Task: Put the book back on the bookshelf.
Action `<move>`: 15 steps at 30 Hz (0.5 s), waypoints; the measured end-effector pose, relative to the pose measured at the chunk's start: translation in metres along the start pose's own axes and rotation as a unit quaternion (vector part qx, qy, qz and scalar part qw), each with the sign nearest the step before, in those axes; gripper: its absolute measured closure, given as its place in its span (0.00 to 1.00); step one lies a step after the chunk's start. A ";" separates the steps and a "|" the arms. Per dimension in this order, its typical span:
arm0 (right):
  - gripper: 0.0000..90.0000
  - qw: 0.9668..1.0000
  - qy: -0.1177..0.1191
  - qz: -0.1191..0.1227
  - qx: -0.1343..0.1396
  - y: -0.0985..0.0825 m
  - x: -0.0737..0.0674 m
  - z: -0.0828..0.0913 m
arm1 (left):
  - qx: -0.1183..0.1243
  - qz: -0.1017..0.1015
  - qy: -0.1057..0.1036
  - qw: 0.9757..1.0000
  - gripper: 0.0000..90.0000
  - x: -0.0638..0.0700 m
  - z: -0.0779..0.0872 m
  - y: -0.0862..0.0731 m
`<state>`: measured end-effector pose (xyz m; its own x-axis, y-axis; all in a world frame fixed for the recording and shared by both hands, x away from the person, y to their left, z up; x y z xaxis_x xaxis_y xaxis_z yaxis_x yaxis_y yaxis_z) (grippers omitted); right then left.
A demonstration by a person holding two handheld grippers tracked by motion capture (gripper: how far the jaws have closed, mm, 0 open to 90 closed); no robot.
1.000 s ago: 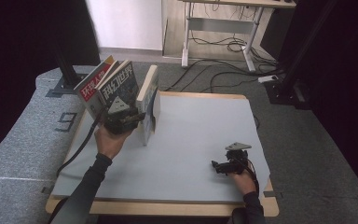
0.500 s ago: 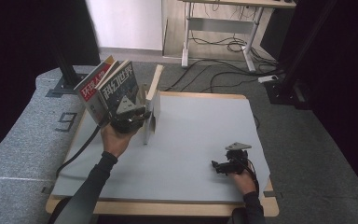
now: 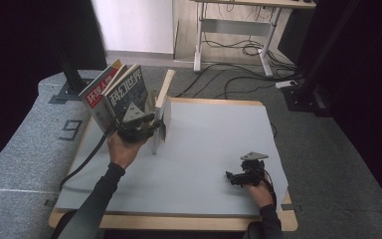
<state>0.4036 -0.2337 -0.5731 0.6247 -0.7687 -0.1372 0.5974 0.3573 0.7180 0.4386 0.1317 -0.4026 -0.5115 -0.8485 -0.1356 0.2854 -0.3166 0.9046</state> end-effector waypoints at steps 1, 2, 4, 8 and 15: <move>0.00 1.000 0.000 0.000 0.000 0.000 0.000 0.000 | -0.001 0.000 -0.001 1.000 0.63 0.000 0.000 -0.001; 0.00 1.000 0.000 0.000 0.000 0.000 0.000 0.000 | -0.002 -0.001 -0.001 1.000 0.63 0.000 0.000 -0.001; 0.00 1.000 0.000 0.000 0.000 0.000 0.000 0.000 | -0.003 -0.002 -0.001 1.000 0.61 -0.001 -0.001 -0.003; 0.00 1.000 0.000 0.000 0.000 0.000 0.000 0.000 | -0.010 -0.012 0.000 1.000 0.56 0.001 -0.002 -0.005; 0.00 1.000 0.000 0.000 0.001 0.000 0.000 0.000 | -0.015 -0.022 -0.003 1.000 0.48 0.005 -0.002 -0.008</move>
<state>0.4037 -0.2337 -0.5732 0.6243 -0.7691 -0.1366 0.5967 0.3567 0.7189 0.4357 0.1291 -0.4115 -0.5288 -0.8310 -0.1727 0.2860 -0.3660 0.8856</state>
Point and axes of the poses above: each handheld gripper's, and its own axes: z roughly backward along the jaws, y roughly out of its top, x roughly to its right, the point moved 5 cm from there along -z, roughly forward along the jaws, and after that the axes turned 11 degrees about y, right-handed, at the moved point
